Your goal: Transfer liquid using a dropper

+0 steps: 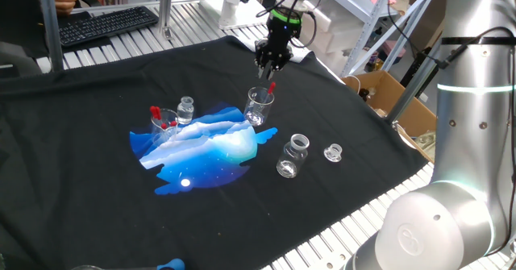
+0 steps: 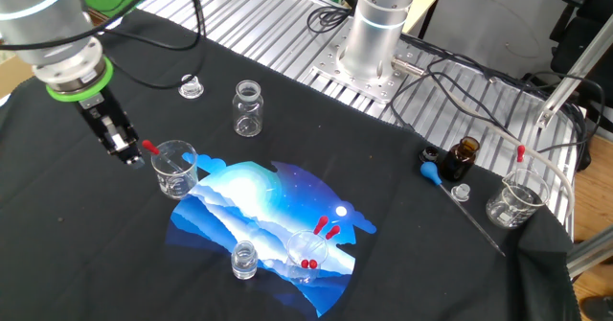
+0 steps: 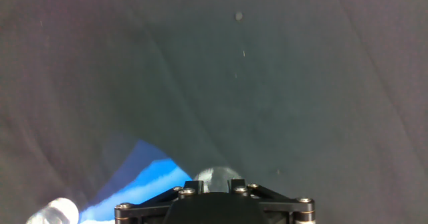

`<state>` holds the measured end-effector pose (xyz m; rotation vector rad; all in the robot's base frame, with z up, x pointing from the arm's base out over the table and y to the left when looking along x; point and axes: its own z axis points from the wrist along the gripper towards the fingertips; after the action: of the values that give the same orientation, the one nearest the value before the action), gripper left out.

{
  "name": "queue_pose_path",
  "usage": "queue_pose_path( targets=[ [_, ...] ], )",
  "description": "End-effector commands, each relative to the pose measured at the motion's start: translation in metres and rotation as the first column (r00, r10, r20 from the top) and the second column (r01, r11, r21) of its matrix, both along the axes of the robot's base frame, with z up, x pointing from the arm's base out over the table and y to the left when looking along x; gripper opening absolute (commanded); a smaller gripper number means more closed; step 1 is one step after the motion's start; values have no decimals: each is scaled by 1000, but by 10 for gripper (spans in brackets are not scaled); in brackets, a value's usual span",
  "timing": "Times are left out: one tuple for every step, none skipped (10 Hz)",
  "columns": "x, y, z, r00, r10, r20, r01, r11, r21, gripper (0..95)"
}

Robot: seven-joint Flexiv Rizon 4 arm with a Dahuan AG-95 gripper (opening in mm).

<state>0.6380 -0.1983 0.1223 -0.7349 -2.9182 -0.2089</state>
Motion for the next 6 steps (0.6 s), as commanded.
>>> queue_pose_path(
  targets=[
    [1,-2,0,1000,10,7,-10,1000,-4,190],
    [4,-5,-1,1000,21,13,-21,1000,-6,190],
    [7,-8,-2,999,32,18,-32,999,-4,190],
    [9,-9,-3,999,40,23,-40,999,-6,190],
    [11,-10,-3,998,56,24,-56,998,-2,190],
    [11,-10,-3,996,80,28,-79,997,-25,0]
  ],
)
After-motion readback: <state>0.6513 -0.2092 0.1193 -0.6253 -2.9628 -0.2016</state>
